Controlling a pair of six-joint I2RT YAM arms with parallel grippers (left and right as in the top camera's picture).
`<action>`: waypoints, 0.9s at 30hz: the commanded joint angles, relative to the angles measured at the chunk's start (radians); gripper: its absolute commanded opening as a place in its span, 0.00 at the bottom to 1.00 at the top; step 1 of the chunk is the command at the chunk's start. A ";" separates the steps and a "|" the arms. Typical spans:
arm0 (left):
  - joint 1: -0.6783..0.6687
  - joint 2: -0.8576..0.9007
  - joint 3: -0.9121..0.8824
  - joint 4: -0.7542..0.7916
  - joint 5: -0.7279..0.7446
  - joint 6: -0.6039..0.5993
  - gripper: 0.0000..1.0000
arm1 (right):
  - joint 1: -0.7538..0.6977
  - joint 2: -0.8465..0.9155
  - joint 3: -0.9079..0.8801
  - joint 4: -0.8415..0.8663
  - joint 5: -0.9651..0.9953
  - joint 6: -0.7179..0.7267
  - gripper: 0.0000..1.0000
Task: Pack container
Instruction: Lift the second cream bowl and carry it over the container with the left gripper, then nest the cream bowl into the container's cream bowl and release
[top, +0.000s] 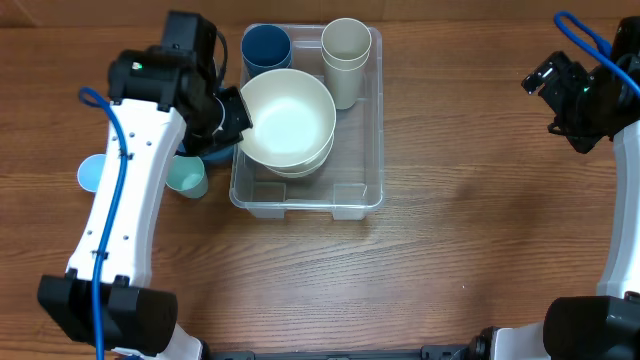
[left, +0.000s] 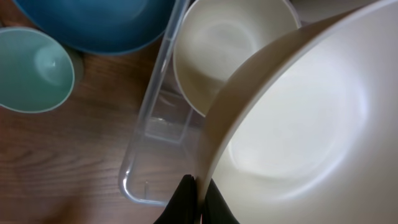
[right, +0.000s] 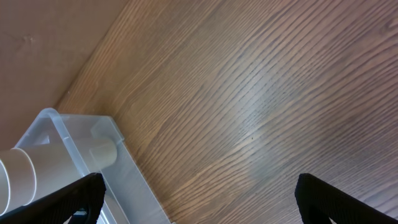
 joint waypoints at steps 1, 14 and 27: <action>-0.006 0.001 -0.109 0.092 -0.009 -0.092 0.04 | 0.000 -0.011 0.034 0.002 -0.012 0.005 1.00; -0.008 0.002 -0.278 0.294 -0.036 -0.126 0.04 | 0.000 -0.011 0.034 -0.001 -0.011 0.005 1.00; -0.006 0.000 -0.225 0.294 0.022 -0.132 0.32 | 0.000 -0.011 0.034 -0.006 -0.011 0.004 1.00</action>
